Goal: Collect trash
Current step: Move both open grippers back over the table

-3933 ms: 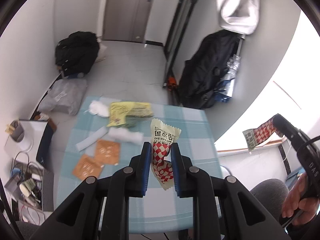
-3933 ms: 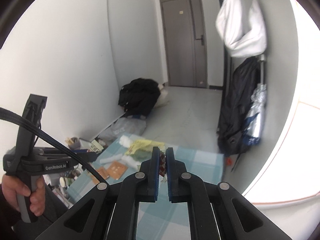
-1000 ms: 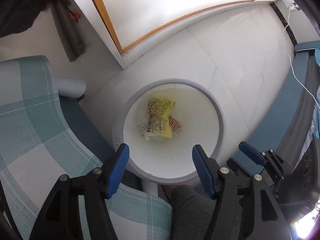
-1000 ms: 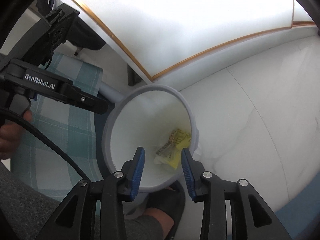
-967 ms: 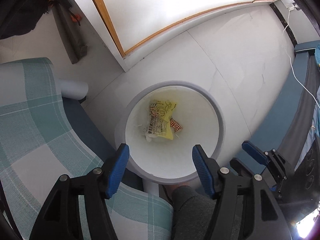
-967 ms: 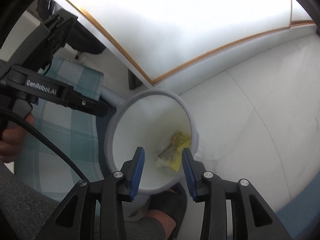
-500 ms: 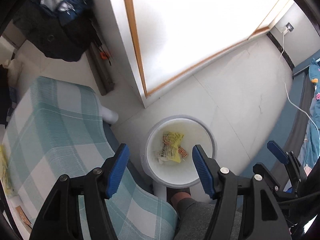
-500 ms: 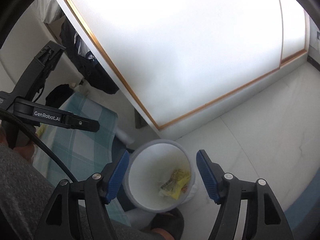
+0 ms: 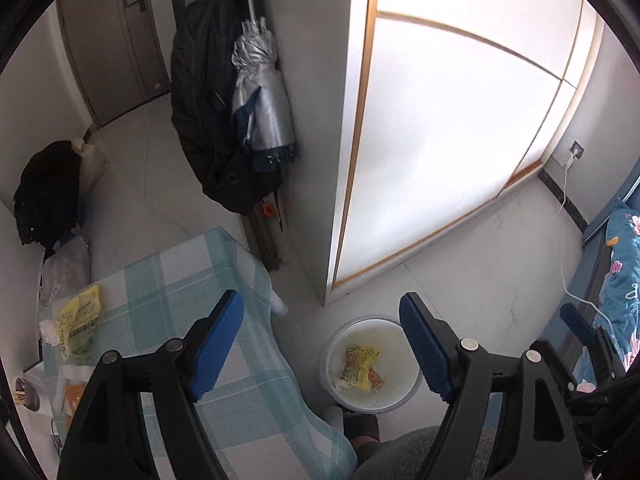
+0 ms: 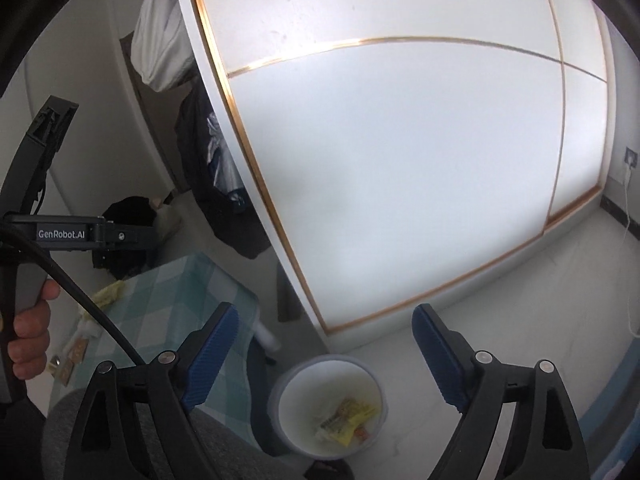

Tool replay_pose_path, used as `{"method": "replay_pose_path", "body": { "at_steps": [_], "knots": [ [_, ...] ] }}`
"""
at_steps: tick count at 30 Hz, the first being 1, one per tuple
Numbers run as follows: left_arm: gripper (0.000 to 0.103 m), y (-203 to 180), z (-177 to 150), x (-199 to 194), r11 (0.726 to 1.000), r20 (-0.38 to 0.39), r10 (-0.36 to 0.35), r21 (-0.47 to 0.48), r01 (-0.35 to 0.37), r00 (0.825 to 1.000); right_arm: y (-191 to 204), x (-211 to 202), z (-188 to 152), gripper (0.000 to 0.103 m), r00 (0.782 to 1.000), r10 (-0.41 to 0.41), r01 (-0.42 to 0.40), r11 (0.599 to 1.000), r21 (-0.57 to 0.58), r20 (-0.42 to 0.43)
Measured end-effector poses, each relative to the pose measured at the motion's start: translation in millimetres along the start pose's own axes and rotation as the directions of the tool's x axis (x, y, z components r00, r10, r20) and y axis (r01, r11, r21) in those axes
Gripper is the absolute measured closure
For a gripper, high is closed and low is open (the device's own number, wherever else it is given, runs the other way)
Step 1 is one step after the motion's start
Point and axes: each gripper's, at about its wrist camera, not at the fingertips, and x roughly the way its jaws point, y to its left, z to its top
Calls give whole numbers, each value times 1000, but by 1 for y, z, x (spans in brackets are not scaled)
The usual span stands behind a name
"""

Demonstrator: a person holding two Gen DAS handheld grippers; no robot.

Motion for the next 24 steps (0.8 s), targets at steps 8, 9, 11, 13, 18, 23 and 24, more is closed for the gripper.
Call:
{"method": "replay_pose_path", "body": {
  "at_steps": [8,9,11,13,18,23,24],
  "knots": [
    [18,54,-14,-56,992,141,80,-103,-66,987,65,-54,39,4,980,52,-29,992,-121,193],
    [17,66,-17,-64,990,162,91,-122,-72,983,74,-57,41,4,976,69,-40,990,-139,207],
    [16,82,-23,-76,985,197,115,-150,-86,974,94,-61,45,3,971,86,-50,986,-161,222],
    [13,92,-30,-89,981,215,133,-167,-98,967,114,-61,46,2,970,96,-57,983,-177,223],
    [11,146,-52,-112,950,239,223,-271,-155,945,163,-58,41,1,970,169,-130,967,-217,174],
    [11,197,-74,-130,905,248,316,-370,-212,916,215,-55,40,1,955,249,-197,940,-279,162],
    [11,209,-80,-133,895,256,332,-388,-218,908,223,-54,40,1,952,260,-207,935,-288,161]
  ]
}}
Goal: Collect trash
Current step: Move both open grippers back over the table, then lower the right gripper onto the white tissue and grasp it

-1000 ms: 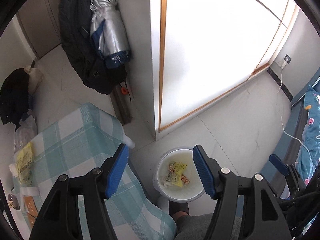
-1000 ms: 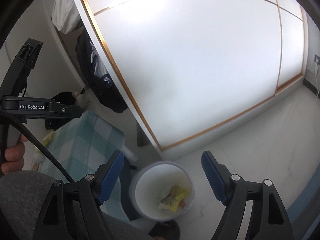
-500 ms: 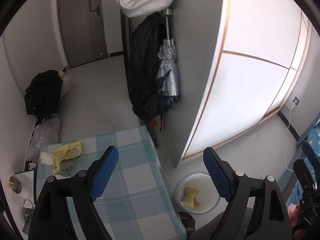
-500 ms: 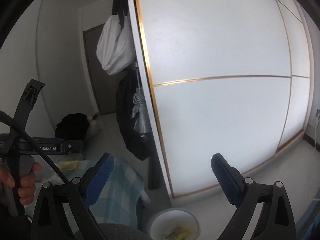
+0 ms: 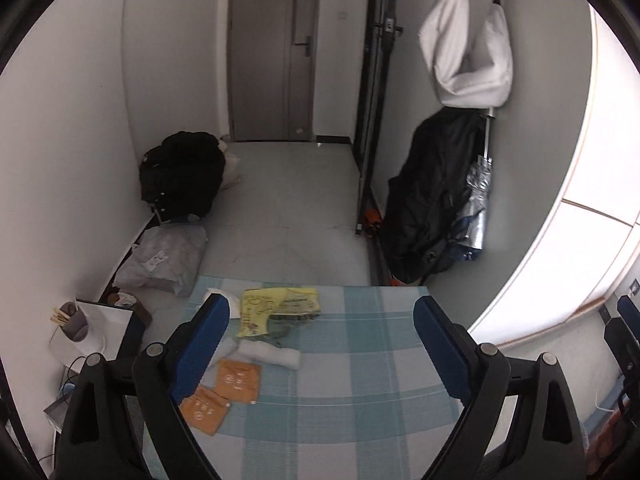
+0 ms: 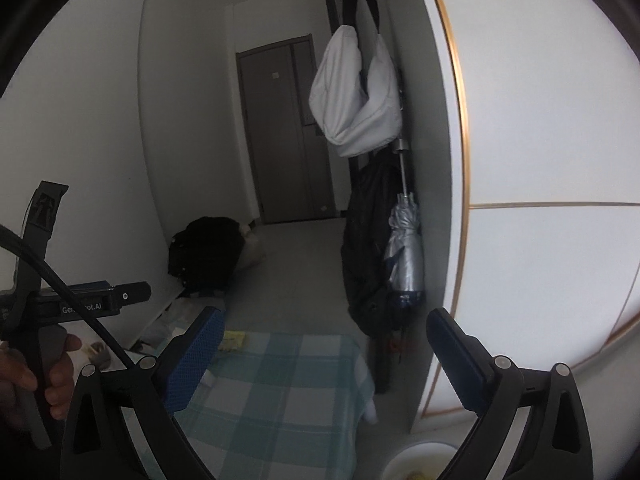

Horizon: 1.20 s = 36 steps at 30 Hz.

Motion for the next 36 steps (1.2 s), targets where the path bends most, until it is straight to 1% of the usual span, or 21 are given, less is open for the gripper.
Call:
{"method": "replay_pose_path", "body": {
  "at_steps": [2,5,7,9,11,12,13,15,16,18,19,23,24,26,29,33,35,36],
  "knots": [
    [11,21,-1,0,999,18,24,-36,-23,1000,17,8,2,1,1000,28,-28,999,-19,5],
    [11,43,-5,5,996,21,50,-72,-48,999,42,23,2,1,997,73,-73,996,-44,9],
    [11,62,-10,6,992,23,73,-102,-71,997,56,31,2,1,996,91,-91,994,-64,0],
    [11,82,-15,8,986,28,96,-141,-91,995,70,41,0,1,992,126,-128,989,-79,-24],
    [11,101,-20,10,979,25,94,-183,-88,995,84,55,-4,1,987,152,-156,983,-96,-53],
    [11,112,-23,14,975,17,72,-214,-67,997,91,63,-6,1,984,165,-171,979,-106,-66],
    [11,118,-25,15,971,14,65,-229,-60,998,99,71,-9,1,981,178,-186,976,-114,-81],
    [11,132,-32,23,964,10,79,-256,-74,997,111,82,-14,1,978,180,-193,974,-117,-107],
    [11,136,-34,24,964,9,86,-254,-81,996,118,91,-18,1,973,186,-201,973,-111,-134],
    [11,145,-45,31,960,10,125,-253,-119,992,128,108,-25,1,961,204,-224,970,-96,-186],
    [11,149,-48,35,957,4,130,-261,-124,992,133,114,-28,1,955,213,-236,967,-91,-208],
    [11,169,-56,43,944,-57,116,-303,-127,992,151,134,-44,1,936,243,-277,955,-106,-256],
    [11,174,-57,47,937,-78,106,-325,-126,991,155,137,-48,1,932,247,-282,953,-107,-264],
    [11,181,-58,46,927,-90,83,-358,-109,993,160,148,-56,1,923,258,-296,950,-100,-286],
    [11,188,-58,47,924,-96,102,-360,-130,990,165,164,-65,1,907,272,-314,945,-86,-320],
    [11,198,-59,51,910,-117,99,-392,-137,988,175,185,-66,1,896,279,-326,942,-84,-345],
    [11,203,-62,54,901,-133,78,-414,-127,988,182,197,-62,1,891,284,-337,937,-95,-354],
    [11,205,-63,55,896,-138,71,-426,-124,988,187,207,-58,1,879,294,-352,931,-96,-375]
  ]
}}
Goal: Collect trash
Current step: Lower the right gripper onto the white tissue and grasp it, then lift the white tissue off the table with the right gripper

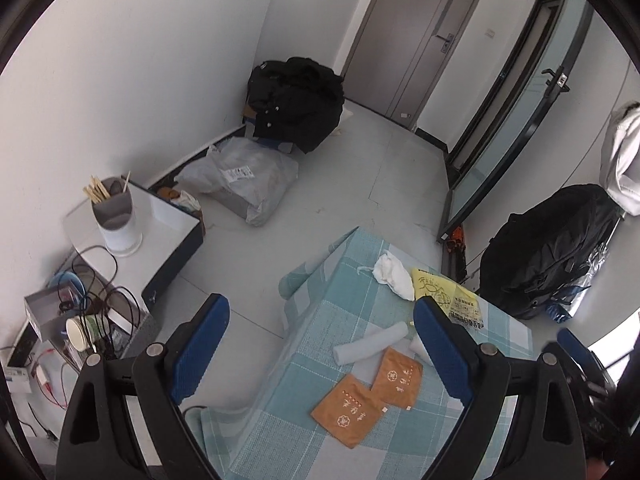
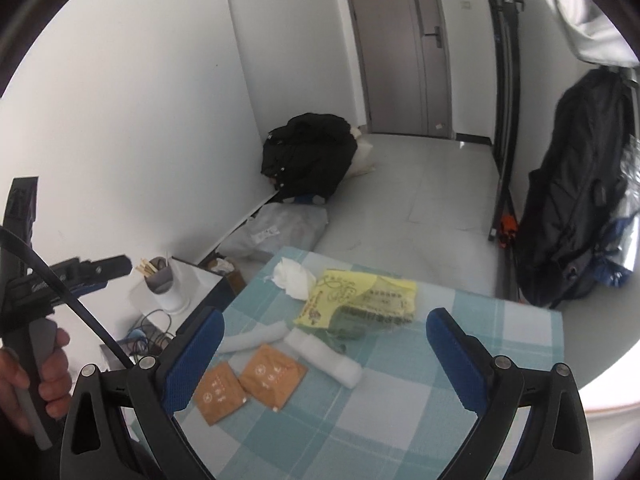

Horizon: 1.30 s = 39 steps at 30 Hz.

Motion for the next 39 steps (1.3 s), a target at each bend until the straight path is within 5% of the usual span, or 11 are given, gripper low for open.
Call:
{"method": "replay_pose_path", "body": {
  "at_steps": [4,10,14,23,25,29,33,39],
  "knots": [
    [11,0,0,6,1000,-9,15,9,-14,1000,7,39,26,1,993,89,-93,995,-44,-81],
    [11,14,2,17,999,-45,34,-39,-36,998,22,110,49,1,982,71,-97,985,-145,-178],
    [11,21,2,27,997,-84,30,-74,-36,996,35,161,50,2,955,86,-139,975,-172,-283],
    [11,33,1,33,993,-118,50,-105,-62,992,52,219,36,10,924,62,-166,953,-252,-377],
    [11,35,1,34,991,-124,53,-112,-67,991,55,226,32,16,918,53,-170,948,-270,-392],
    [11,37,2,34,991,-127,51,-119,-66,991,56,243,23,47,897,26,-161,948,-273,-442],
    [11,37,1,35,991,-134,64,-111,-79,989,58,238,21,73,904,12,-157,939,-305,-428],
    [11,36,3,38,992,-129,73,-96,-86,989,63,228,19,86,907,2,-154,931,-329,-420]
  ]
}}
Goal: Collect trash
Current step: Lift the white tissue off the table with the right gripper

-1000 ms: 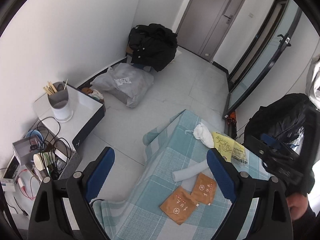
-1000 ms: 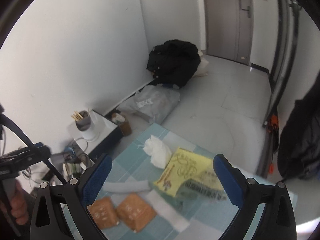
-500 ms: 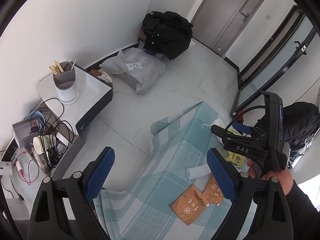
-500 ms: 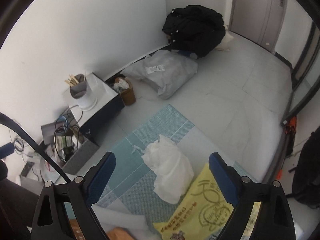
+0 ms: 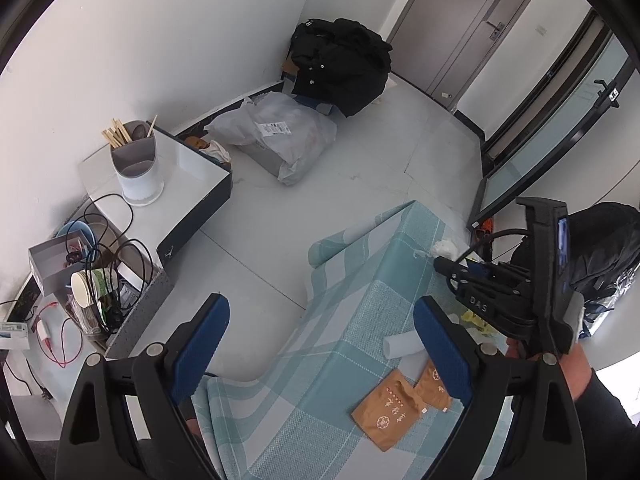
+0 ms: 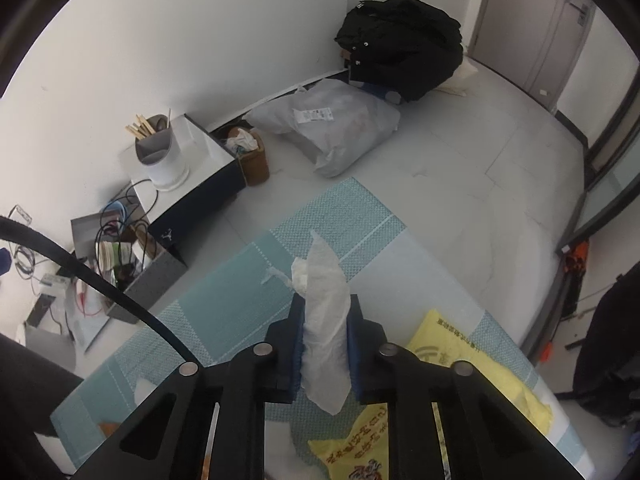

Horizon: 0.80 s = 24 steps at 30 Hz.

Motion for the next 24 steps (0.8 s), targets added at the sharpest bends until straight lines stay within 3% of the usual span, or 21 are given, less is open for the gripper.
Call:
{"method": "replay_pose_path", "body": {
  "at_steps": [3,8,13,17,21,24],
  "knots": [
    [11,2,0,2,1000,0,15,6,-15,1000,-1,-18,-2,86,999,-1,0,1000,17,39],
    [11,5,-1,9,999,-59,-49,1,49,997,4,-66,-11,86,992,17,-22,999,33,123],
    [11,-12,-13,14,991,-112,-68,111,81,991,6,-118,-36,86,980,24,-36,998,53,200],
    [12,-29,-25,20,966,-216,-154,174,193,964,4,-164,-77,86,963,35,-68,991,114,267],
    [12,-49,-44,20,938,-226,-103,301,170,969,2,-193,-126,86,953,3,-72,974,217,304],
    [11,-56,-55,24,924,-250,-90,339,175,964,3,-207,-158,86,948,-33,-57,961,270,317]
  ]
}}
